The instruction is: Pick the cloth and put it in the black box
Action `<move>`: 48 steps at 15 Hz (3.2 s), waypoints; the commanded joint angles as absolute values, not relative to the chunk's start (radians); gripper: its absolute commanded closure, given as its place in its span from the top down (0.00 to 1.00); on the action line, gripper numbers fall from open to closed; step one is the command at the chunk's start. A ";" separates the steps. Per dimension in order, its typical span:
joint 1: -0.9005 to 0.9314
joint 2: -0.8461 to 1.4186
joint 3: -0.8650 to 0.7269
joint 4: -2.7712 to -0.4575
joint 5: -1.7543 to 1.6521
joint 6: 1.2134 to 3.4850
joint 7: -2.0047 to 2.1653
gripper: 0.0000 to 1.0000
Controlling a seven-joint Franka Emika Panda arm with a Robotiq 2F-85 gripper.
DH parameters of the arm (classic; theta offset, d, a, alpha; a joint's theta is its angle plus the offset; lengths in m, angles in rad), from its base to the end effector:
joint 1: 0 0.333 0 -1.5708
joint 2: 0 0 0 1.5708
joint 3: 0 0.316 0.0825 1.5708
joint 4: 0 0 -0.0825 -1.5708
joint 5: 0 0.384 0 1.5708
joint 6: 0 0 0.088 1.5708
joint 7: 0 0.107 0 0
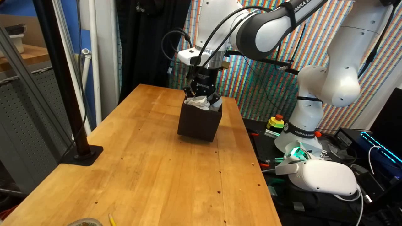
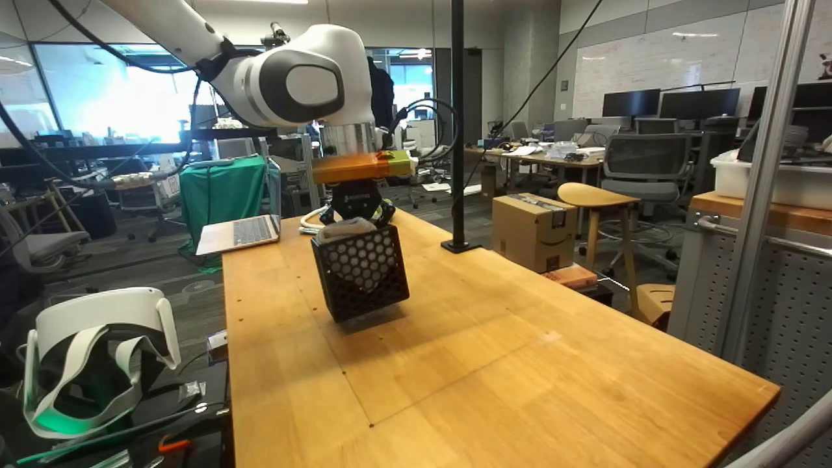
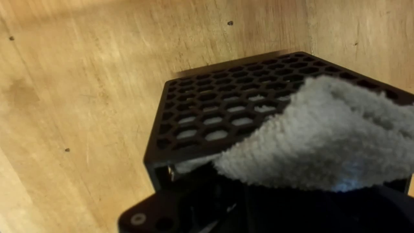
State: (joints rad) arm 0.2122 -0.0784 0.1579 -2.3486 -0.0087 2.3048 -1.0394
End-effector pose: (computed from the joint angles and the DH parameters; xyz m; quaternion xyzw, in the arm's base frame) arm 0.4625 0.1795 0.3660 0.7599 0.6498 0.0128 0.0144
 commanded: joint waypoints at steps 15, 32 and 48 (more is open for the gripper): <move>0.243 -0.340 0.194 -2.408 -0.125 2.306 -0.875 0.01; 0.234 -0.301 0.191 -2.420 -0.327 2.109 -0.719 0.01; 0.268 -0.233 0.242 -2.374 -0.462 2.212 -0.724 0.01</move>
State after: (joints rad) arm 0.2526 -0.2251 0.2312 -2.3876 -0.4345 2.1925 -0.7314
